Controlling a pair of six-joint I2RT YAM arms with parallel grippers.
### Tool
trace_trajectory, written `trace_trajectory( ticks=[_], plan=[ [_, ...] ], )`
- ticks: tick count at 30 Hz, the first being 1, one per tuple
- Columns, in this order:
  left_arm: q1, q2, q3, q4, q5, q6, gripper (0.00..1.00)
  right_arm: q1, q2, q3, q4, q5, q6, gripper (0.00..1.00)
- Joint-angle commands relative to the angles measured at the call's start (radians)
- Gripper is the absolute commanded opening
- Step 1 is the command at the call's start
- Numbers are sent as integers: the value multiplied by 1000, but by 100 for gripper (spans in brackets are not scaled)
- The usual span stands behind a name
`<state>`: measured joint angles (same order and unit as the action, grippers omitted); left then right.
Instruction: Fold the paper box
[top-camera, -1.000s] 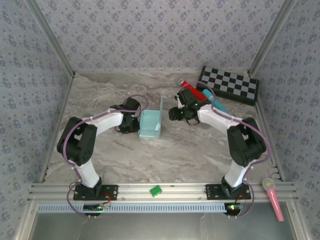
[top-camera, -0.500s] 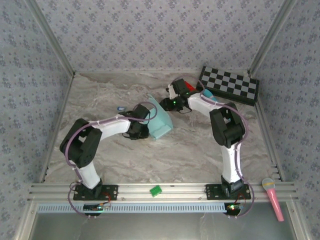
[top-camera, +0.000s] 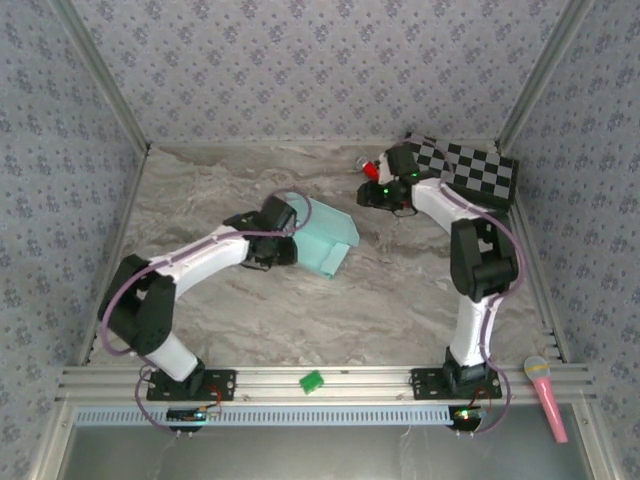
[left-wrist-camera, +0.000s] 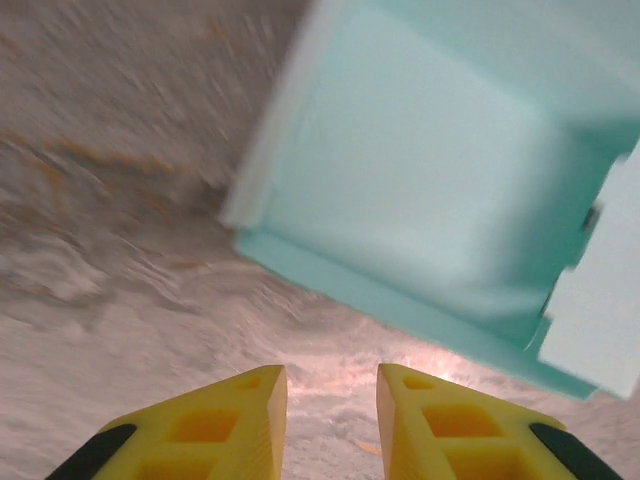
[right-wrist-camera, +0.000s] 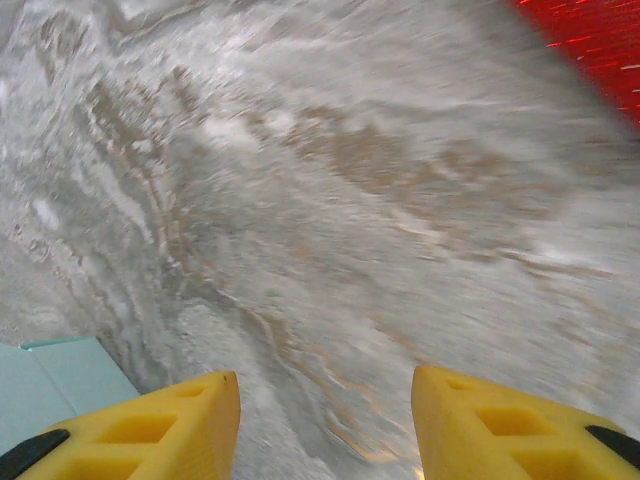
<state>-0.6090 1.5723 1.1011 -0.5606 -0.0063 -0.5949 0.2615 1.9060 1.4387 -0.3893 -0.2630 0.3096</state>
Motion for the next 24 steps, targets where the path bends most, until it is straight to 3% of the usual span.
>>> trace_trajectory(
  ticks=[1, 5, 9, 15, 24],
  plan=[
    [103, -28, 43, -65, -28, 70, 32, -4, -127, -100, -48, 70, -18, 50],
    [229, 10, 84, -47, 6, 112, 34, -2, -284, -286, -19, 71, 1, 50],
    [301, 108, 146, -35, 35, 132, 33, 44, -415, -429, 9, 68, 41, 49],
    [310, 241, 207, -18, 85, 140, 25, 175, -515, -565, 114, 89, 88, 48],
    [267, 295, 155, 66, 208, 116, 23, 212, -417, -542, 271, 32, 137, 45]
  ],
)
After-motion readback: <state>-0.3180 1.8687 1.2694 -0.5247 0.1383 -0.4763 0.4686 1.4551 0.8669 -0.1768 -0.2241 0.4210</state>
